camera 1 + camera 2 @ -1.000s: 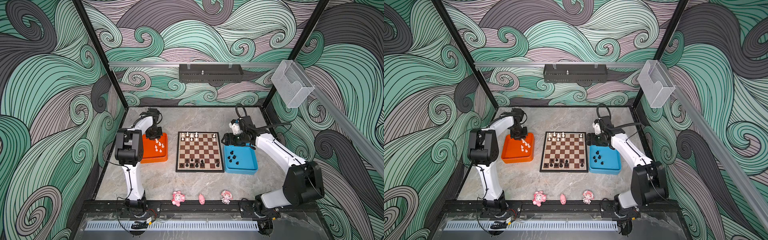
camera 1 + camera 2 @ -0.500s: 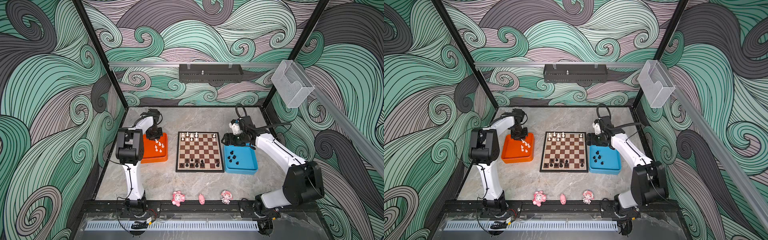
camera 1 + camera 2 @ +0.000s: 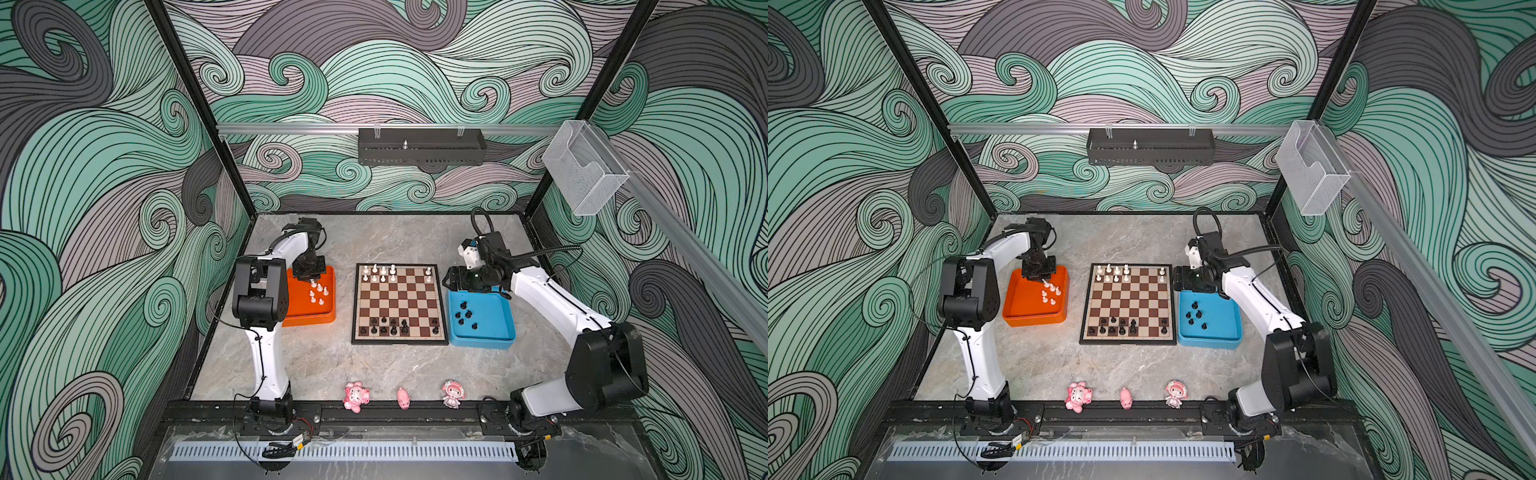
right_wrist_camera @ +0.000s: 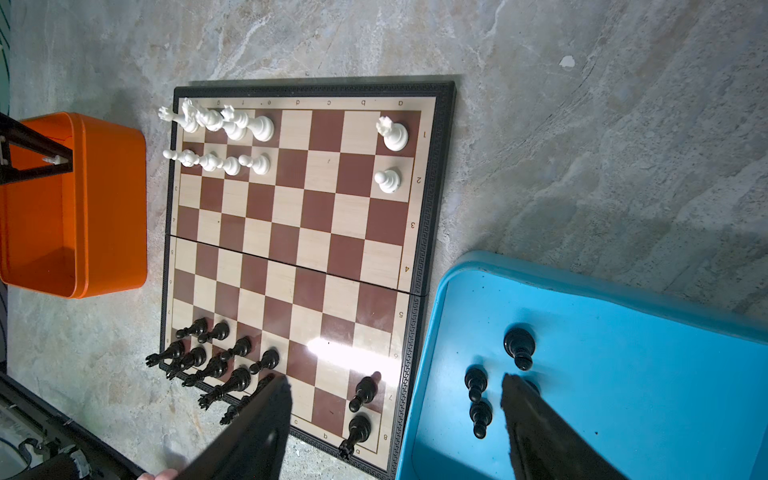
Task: Set up the chess pieces on the board
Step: 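Lift the white piece with the left gripper and carry it over the board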
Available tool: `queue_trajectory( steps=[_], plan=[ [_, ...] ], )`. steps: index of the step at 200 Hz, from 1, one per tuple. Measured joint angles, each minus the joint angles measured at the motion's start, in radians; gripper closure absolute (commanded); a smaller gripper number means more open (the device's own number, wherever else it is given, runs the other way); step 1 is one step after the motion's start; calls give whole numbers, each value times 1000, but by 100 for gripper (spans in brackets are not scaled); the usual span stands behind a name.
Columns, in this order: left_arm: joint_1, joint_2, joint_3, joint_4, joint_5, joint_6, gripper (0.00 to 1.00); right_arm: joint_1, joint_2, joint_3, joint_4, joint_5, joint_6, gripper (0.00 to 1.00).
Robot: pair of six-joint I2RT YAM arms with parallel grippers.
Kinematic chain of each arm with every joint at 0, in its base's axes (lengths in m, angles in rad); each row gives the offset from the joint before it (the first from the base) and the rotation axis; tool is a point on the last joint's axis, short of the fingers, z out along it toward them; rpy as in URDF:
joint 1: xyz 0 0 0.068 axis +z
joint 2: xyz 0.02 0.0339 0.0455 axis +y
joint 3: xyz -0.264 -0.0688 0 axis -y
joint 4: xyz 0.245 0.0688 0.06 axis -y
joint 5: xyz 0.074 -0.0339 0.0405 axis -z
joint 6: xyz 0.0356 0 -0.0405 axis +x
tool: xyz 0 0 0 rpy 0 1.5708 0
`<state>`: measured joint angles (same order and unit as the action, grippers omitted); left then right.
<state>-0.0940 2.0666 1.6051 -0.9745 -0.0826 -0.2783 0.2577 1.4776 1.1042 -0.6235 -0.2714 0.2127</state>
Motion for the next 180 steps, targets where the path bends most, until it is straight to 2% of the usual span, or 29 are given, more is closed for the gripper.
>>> queue_trajectory(
  steps=[76,147,180],
  plan=[
    [-74,-1,139,-93,-26,32,80,0,0,0,0,0,0,21],
    [-155,0,381,-259,-83,44,80,0,0,0,0,-2,0,20],
    [-252,43,541,-316,-88,49,80,-7,0,2,-1,-19,1,20]
  ],
)
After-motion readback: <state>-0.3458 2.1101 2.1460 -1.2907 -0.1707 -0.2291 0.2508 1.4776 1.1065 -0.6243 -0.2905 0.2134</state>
